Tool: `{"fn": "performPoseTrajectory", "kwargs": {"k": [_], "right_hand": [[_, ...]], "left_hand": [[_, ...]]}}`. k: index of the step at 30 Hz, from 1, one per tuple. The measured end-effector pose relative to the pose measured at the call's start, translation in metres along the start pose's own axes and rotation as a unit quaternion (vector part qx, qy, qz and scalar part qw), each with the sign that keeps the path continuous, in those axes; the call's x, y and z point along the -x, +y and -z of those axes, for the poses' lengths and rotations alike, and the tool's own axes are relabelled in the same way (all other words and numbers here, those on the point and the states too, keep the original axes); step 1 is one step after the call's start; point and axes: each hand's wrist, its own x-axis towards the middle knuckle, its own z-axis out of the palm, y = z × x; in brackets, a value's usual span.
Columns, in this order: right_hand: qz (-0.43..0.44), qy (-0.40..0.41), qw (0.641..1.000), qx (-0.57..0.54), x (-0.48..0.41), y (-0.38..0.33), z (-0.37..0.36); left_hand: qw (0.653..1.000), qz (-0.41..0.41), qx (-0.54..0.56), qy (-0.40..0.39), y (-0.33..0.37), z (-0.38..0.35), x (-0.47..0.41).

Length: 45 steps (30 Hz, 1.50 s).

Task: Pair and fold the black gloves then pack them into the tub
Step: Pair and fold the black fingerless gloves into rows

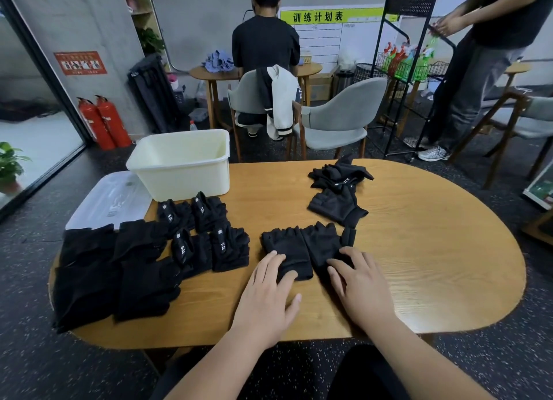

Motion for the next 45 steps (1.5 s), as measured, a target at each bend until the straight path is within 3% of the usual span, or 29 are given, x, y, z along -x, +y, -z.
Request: {"fn": "performPoseTrajectory", "kwargs": {"k": [3, 10, 17, 21, 30, 35, 39, 45], "right_hand": [[-0.001, 0.017, 1.000, -0.014, 0.004, 0.001, 0.002], [-0.120, 0.027, 0.991, -0.056, 0.015, 0.002, 0.012], [-0.266, 0.021, 0.963, 0.037, 0.034, 0.001, 0.017], [-0.267, 0.004, 0.963, 0.041, 0.035, 0.004, 0.014], [-0.302, 0.020, 0.951, -0.064, 0.031, 0.004, 0.025], [-0.334, 0.035, 0.928, -0.158, 0.027, 0.003, 0.034], [-0.362, 0.027, 0.887, -0.286, 0.017, 0.003, 0.049], [-0.280, 0.074, 0.901, -0.322, -0.013, -0.012, 0.082]], "left_hand": [[1.000, 0.018, -0.001, -0.020, 0.002, 0.004, -0.001], [0.997, 0.068, -0.019, -0.044, 0.001, 0.005, -0.001], [0.997, 0.013, 0.006, -0.069, 0.001, 0.008, 0.007], [0.997, -0.009, 0.041, -0.065, -0.002, 0.009, 0.018], [0.994, -0.026, 0.053, -0.090, 0.009, 0.014, 0.016], [0.992, -0.041, 0.079, -0.088, 0.008, 0.016, 0.013], [0.995, -0.046, 0.068, -0.057, -0.005, 0.015, 0.016], [0.998, -0.025, 0.035, -0.048, -0.012, 0.010, 0.019]]}}
